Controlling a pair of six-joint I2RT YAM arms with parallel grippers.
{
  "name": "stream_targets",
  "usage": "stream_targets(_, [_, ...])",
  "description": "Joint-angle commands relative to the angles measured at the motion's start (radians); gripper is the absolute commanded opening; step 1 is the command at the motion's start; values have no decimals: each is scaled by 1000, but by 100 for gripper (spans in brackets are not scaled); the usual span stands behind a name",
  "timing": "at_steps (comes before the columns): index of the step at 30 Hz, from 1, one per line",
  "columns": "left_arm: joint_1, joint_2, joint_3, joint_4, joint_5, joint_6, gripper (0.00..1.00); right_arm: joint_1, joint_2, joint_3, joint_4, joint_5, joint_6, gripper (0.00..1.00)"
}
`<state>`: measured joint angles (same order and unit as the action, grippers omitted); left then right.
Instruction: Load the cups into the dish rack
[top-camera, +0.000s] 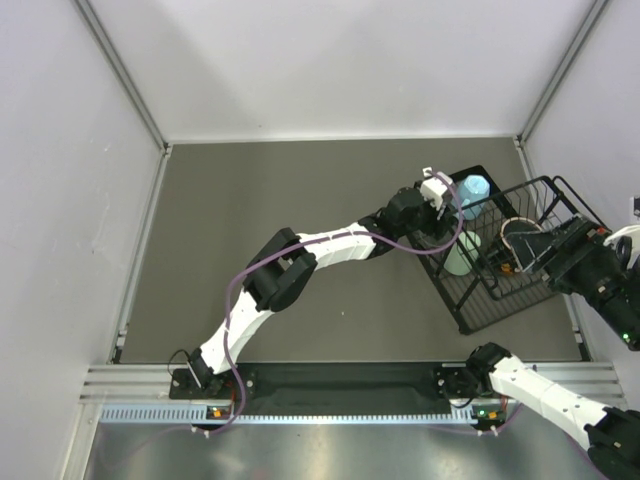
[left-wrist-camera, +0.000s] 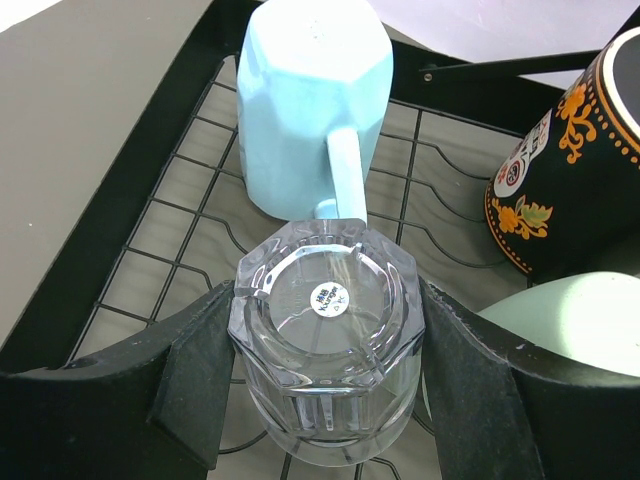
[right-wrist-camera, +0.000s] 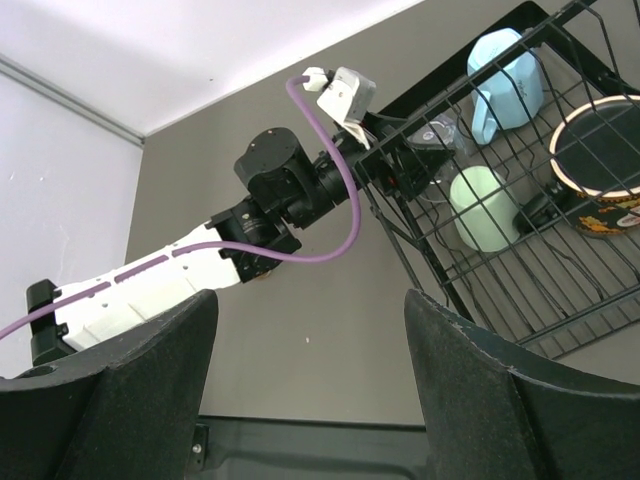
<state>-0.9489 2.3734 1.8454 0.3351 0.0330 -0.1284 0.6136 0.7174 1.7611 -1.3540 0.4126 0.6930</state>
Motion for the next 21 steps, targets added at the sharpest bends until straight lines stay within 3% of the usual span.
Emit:
stream_targets(1, [-1, -42, -2, 82, 8, -5, 71, 15, 17, -5, 26, -6, 7, 75])
stream_targets(7, [-1, -49, -12, 82, 24, -5, 73, 15, 13, -2, 26, -5, 8, 75])
stream_targets(8, [-1, -51, -14, 82, 22, -2, 80, 14, 11, -3, 26, -6, 8, 75])
stream_targets(13, [-1, -56, -15, 76, 19, 3, 89, 15, 19, 0, 23, -8, 7, 75])
stream_targets(21, [2, -83, -35, 79, 16, -4, 89, 14, 22, 1, 27, -12, -3, 75])
